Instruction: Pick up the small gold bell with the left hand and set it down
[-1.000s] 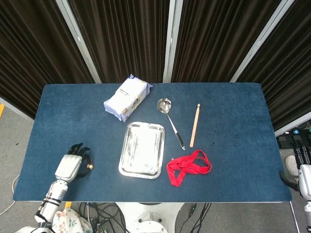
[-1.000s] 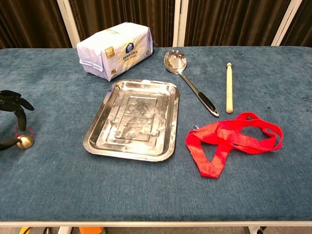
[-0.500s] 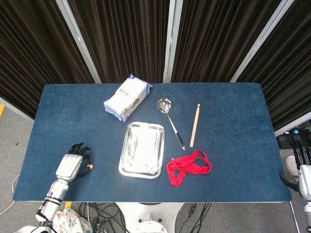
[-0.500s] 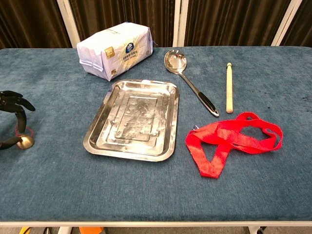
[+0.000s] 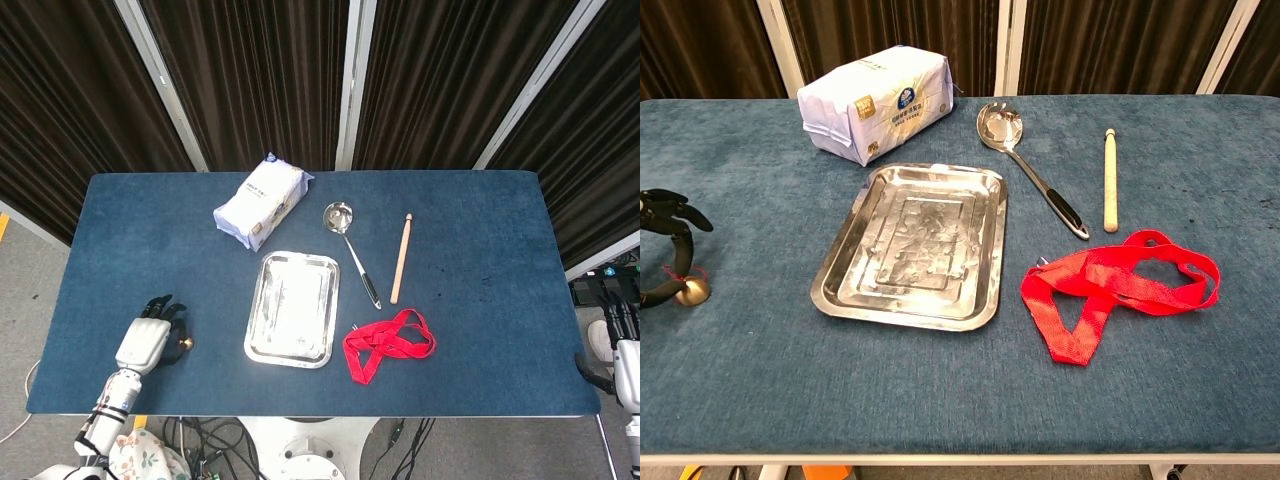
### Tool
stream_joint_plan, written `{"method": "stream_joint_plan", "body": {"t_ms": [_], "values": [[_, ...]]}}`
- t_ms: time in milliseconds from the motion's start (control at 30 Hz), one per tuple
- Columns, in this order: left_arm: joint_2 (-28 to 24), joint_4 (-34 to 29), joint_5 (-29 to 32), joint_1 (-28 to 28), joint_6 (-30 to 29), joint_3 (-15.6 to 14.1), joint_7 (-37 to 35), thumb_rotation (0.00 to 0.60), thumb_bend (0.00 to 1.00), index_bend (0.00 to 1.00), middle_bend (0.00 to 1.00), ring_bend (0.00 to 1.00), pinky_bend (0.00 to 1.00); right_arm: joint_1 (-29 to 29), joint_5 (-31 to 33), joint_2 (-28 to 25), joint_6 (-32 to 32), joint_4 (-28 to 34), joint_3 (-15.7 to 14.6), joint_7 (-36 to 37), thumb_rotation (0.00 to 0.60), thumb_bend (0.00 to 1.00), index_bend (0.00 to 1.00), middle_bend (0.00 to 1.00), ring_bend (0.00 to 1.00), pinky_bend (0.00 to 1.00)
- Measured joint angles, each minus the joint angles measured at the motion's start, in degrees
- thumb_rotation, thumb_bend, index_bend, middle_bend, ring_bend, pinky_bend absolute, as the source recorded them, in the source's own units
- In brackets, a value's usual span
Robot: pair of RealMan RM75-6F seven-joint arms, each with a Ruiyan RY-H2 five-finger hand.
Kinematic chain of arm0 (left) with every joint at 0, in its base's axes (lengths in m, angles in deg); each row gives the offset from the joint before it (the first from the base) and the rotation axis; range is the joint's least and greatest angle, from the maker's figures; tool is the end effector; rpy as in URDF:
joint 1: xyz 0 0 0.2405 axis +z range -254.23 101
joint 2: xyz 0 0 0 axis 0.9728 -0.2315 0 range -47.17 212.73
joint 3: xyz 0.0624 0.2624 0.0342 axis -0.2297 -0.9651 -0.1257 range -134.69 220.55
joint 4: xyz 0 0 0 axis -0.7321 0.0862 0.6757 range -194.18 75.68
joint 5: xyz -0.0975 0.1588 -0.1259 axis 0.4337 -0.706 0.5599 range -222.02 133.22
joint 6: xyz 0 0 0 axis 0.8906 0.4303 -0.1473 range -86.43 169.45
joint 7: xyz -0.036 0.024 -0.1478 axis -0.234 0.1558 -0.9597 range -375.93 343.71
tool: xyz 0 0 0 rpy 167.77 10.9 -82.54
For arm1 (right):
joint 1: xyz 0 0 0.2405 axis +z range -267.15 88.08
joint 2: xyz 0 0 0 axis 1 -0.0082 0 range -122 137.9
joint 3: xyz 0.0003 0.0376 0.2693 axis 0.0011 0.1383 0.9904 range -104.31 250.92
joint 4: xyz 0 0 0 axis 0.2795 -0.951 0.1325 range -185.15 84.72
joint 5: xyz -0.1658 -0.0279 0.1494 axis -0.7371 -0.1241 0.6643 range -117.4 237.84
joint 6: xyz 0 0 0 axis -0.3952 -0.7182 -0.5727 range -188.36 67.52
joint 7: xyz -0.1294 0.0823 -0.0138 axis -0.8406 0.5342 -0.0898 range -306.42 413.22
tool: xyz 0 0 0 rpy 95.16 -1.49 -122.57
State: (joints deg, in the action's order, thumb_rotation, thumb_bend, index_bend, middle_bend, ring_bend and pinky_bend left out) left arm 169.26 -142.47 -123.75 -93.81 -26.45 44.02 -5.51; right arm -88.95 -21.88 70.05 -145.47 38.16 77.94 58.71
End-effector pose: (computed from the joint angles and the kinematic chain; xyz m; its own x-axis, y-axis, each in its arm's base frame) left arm -0.2891 0.2419 -0.0135 0.3740 0.2813 0.8837 0.9262 -0.1619 -0.3405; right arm -0.3682 -0.1743 0.1824 0.4000 0.0123 0.9164 -0.9094 0.1298 0.3952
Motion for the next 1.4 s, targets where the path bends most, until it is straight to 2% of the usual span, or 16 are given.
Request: {"method": "stream_joint_plan", "body": {"t_ms": [300, 500, 600, 733, 900, 1033, 1133, 1267, 1400], "values": [[-0.18, -0.5, 0.1, 0.03, -0.41, 0.01, 0.24, 0.6, 0.38, 0.58, 0.22, 0.04, 0.08, -0.1, 0.0, -0.02, -0.1, -0.08, -0.02, 0.12, 0.6, 0.22, 0.0, 0.0, 0.0, 0.0], [-2.2, -3.51, -0.23, -0.01, -1.33, 0.71, -0.95, 0.6, 0.38, 0.58, 0.22, 0.04, 0.08, -0.15, 0.06, -0.28, -0.21, 0.12, 0.06, 0.13, 0.6, 0.22, 0.0, 0.0, 0.0, 0.0], [-4.96, -6.43, 0.35, -0.14, -2.17, 2.65, -2.97, 0.6, 0.39, 0.58, 0.22, 0.04, 0.09, -0.25, -0.07, -0.42, -0.46, 0.31, 0.05, 0.1, 0.6, 0.22, 0.0, 0.0, 0.0, 0.0], [-8.84, -8.94, 3.46, -0.06, -3.95, 6.66, -5.77, 0.6, 0.4, 0.59, 0.22, 0.04, 0.09, -0.45, -0.06, -0.53, -0.7, 0.36, 0.03, 0.18, 0.6, 0.22, 0.0, 0.0, 0.0, 0.0], [-10.6, -10.76, 6.63, 0.02, -4.45, 8.05, 1.05, 0.6, 0.41, 0.59, 0.23, 0.05, 0.1, -0.29, 0.18, -0.45, -0.21, 0.33, 0.04, -0.06, 0.6, 0.22, 0.0, 0.0, 0.0, 0.0], [-14.6, -14.08, 6.92, -0.27, -3.58, 8.35, 5.41, 0.6, 0.41, 0.61, 0.26, 0.07, 0.1, -0.04, -0.36, -0.31, -0.14, 0.8, -0.03, -0.46, 0.6, 0.22, 0.0, 0.0, 0.0, 0.0], [-16.79, -16.35, 8.67, -0.56, -2.21, 8.73, 2.5, 0.6, 0.42, 0.6, 0.26, 0.07, 0.09, -0.06, -0.84, -0.46, -0.63, 1.21, -0.1, -1.0, 0.6, 0.22, 0.0, 0.0, 0.0, 0.0], [-16.5, -17.59, 9.55, -1.05, 0.35, 8.65, -4.56, 0.6, 0.42, 0.6, 0.26, 0.07, 0.09, -0.08, -0.16, -0.77, -0.29, 1.22, 0.04, -0.83, 0.6, 0.22, 0.0, 0.0, 0.0, 0.0], [-17.11, -19.44, 11.06, -1.97, 1.74, 8.55, -5.95, 0.6, 0.4, 0.61, 0.26, 0.07, 0.08, -0.02, -0.29, -0.96, -0.25, 1.44, 0.03, -0.92, 0.6, 0.23, 0.0, 0.0, 0.0, 0.0]]}}
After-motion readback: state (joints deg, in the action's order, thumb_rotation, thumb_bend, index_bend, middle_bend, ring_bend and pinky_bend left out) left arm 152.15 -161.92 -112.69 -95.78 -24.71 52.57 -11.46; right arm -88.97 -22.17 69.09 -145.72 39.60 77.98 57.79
